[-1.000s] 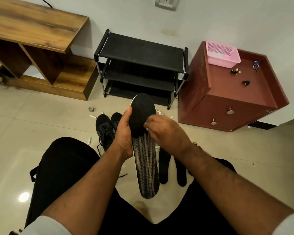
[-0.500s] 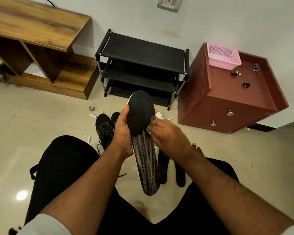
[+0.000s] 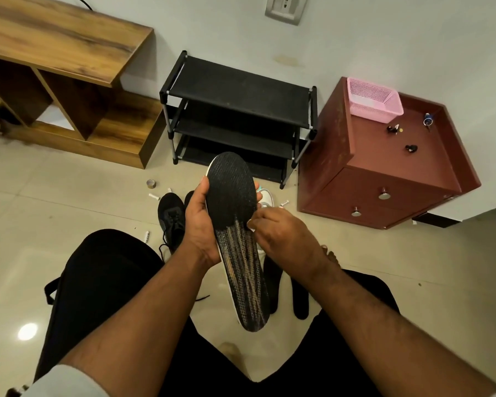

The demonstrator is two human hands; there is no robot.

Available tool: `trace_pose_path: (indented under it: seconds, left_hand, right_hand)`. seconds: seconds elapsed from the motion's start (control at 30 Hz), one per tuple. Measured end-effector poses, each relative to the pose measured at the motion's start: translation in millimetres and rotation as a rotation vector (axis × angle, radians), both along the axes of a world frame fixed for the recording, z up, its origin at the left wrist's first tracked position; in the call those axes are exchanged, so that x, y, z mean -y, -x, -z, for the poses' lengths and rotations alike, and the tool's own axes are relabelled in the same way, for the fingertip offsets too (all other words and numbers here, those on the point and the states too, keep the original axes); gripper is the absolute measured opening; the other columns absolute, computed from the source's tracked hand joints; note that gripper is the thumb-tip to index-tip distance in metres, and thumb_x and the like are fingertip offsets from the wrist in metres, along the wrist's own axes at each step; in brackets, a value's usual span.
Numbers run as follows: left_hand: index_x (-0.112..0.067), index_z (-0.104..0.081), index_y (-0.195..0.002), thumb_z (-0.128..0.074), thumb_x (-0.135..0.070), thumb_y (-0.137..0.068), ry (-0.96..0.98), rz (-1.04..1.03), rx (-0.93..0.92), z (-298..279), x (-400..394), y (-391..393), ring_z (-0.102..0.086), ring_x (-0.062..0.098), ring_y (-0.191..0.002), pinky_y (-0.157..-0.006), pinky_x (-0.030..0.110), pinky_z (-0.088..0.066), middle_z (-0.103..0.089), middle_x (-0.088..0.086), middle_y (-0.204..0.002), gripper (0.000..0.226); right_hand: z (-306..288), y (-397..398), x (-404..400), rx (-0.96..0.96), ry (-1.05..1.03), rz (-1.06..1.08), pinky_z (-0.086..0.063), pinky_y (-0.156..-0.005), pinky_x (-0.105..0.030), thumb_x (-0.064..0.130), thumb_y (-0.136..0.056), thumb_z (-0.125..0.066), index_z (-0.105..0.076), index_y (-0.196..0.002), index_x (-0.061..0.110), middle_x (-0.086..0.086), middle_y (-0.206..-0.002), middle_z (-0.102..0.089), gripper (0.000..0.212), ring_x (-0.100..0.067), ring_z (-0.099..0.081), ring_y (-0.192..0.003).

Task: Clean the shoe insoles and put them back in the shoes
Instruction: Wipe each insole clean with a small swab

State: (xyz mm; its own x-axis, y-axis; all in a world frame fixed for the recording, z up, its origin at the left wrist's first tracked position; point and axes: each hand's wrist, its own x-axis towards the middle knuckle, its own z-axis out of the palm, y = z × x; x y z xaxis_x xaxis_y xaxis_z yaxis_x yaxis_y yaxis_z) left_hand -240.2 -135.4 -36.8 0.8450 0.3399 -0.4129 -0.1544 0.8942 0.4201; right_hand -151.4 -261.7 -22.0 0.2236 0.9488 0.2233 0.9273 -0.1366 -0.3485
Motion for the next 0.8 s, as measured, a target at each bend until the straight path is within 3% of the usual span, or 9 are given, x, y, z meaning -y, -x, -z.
trace_pose_path:
  seconds: [0.17,0.3,0.4,0.53,0.7,0.8]
  left_hand:
    - [-0.014,-0.080,-0.097,-0.038,-0.060,-0.095,0.006,-0.013,-0.039,0.4,1.2,-1.0,-0.066,0.030,-0.103,-0.101,0.048,-0.044,-0.072,0.014,-0.110,0.062]
    - [-0.012,-0.077,-0.107,-0.039,-0.060,-0.094,0.023,-0.046,-0.020,-0.3,-1.2,-1.3,-0.068,0.030,-0.102,-0.095,0.046,-0.050,-0.070,0.016,-0.114,0.062]
    - [-0.005,-0.071,-0.117,-0.038,-0.061,-0.093,0.022,-0.026,0.011,-0.8,-1.4,0.0,-0.061,0.031,-0.114,-0.102,0.045,-0.046,-0.064,0.020,-0.125,0.069]
    - [-0.002,-0.072,-0.114,-0.042,-0.057,-0.091,0.010,-0.040,0.031,2.7,-0.7,0.3,-0.052,0.033,-0.123,-0.108,0.045,-0.039,-0.062,0.022,-0.126,0.066]
    - [0.000,-0.051,-0.137,-0.046,-0.042,-0.079,-0.023,0.030,0.040,2.6,-0.1,1.5,-0.051,0.035,-0.119,-0.103,0.048,-0.038,-0.053,0.022,-0.131,0.072]
    - [-0.001,-0.043,-0.144,-0.052,-0.040,-0.069,-0.036,0.088,0.041,6.0,-4.3,3.3,-0.042,0.037,-0.127,-0.115,0.048,-0.025,-0.042,0.026,-0.144,0.085]
  right_hand:
    - [-21.0,-21.7,-21.3,0.027,-0.054,0.072,-0.055,-0.068,-0.034,0.018,-0.088,-0.040,-0.071,-0.089,0.003,-0.009,-0.087,-0.066,0.034,-0.021,-0.062,-0.079]
    - [-23.1,-17.4,-22.5,0.028,-0.054,0.073,-0.055,-0.067,-0.033,0.017,-0.088,-0.043,-0.071,-0.089,0.003,-0.009,-0.087,-0.066,0.030,-0.020,-0.062,-0.078]
    - [-11.6,-0.9,-10.4,-0.004,-0.033,0.049,-0.055,-0.072,-0.030,0.017,-0.088,-0.048,-0.071,-0.094,0.004,-0.009,-0.090,-0.066,0.027,-0.018,-0.062,-0.080]
    - [-5.2,15.5,3.2,-0.080,-0.020,0.075,-0.047,-0.078,-0.018,0.022,-0.089,-0.047,-0.071,-0.096,0.006,-0.006,-0.093,-0.067,0.030,-0.014,-0.062,-0.084]
    - [-9.3,1.6,-8.2,-0.137,-0.115,0.254,-0.053,-0.079,-0.027,0.006,-0.086,-0.063,-0.072,-0.096,0.007,-0.006,-0.094,-0.068,0.013,-0.013,-0.061,-0.087]
    - [-15.3,20.7,-15.9,-0.137,-0.088,0.171,-0.051,-0.082,-0.024,0.006,-0.085,-0.064,-0.072,-0.096,0.008,-0.005,-0.095,-0.068,0.014,-0.012,-0.061,-0.088]
